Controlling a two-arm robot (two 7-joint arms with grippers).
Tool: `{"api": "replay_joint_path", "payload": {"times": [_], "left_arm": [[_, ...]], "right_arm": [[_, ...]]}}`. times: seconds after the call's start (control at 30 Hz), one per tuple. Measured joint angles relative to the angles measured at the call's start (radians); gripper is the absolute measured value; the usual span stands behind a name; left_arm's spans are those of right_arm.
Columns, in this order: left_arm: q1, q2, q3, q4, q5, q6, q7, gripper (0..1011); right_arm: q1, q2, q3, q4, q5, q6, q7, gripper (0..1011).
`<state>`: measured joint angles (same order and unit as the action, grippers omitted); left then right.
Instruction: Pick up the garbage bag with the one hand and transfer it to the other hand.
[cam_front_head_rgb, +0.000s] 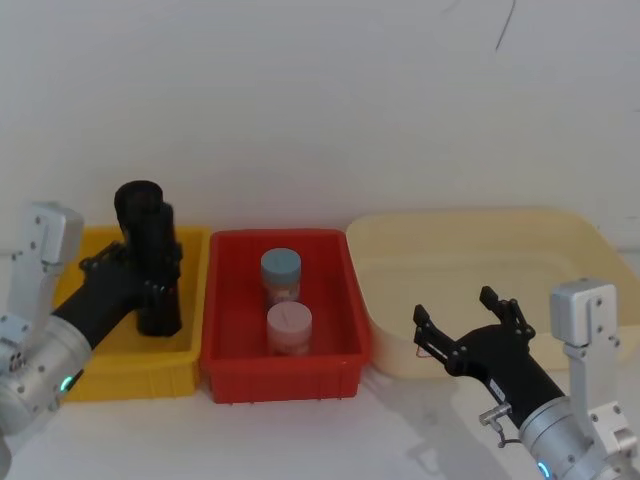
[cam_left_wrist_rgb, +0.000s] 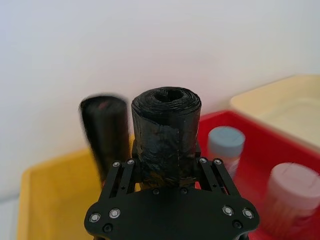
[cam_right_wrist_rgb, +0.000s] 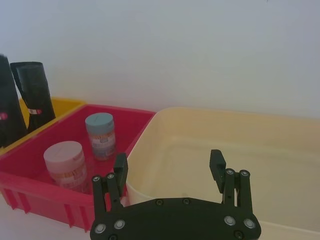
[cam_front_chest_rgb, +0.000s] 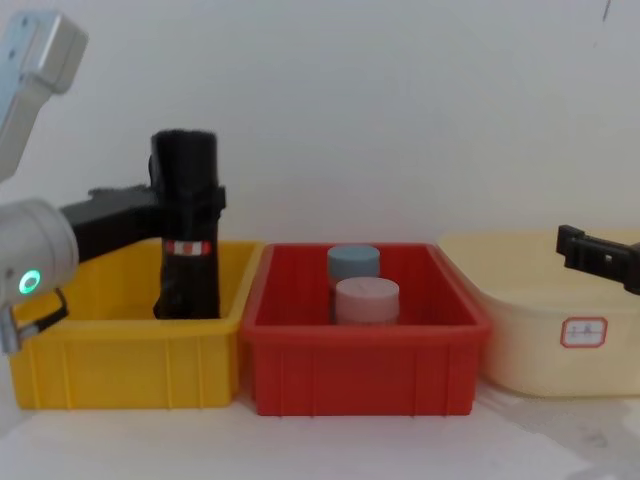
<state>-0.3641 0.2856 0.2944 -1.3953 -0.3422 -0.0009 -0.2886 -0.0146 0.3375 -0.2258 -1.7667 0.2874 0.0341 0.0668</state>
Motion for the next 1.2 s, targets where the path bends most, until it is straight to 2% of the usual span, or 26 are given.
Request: {"api": "replay_joint_path", "payload": {"times": [0.33,0.57,0.83,1.2], "left_arm": [[-0.036,0.019,0.037,-0.103,0.017,0.006,-0.069,504],[-0.073,0.017,0.069,-0.136,0.013,-0.001,-0.123,504],[-0.120,0.000,0.108,-0.137,-0.008,-0.013,-0.188,504],[-0.208,-0.062,0.182,-0.056,-0.052,-0.036,-0.300,504]], "right_arm": [[0.000,0.000,0.000,0.000,0.000,0.000,0.000,1000],[0.000,0.000,0.000,0.000,0.000,0.000,0.000,1000],[0.000,0.000,0.000,0.000,0.000,0.000,0.000,1000],[0.000,0.000,0.000,0.000,0.000,0.000,0.000,1000]]}}
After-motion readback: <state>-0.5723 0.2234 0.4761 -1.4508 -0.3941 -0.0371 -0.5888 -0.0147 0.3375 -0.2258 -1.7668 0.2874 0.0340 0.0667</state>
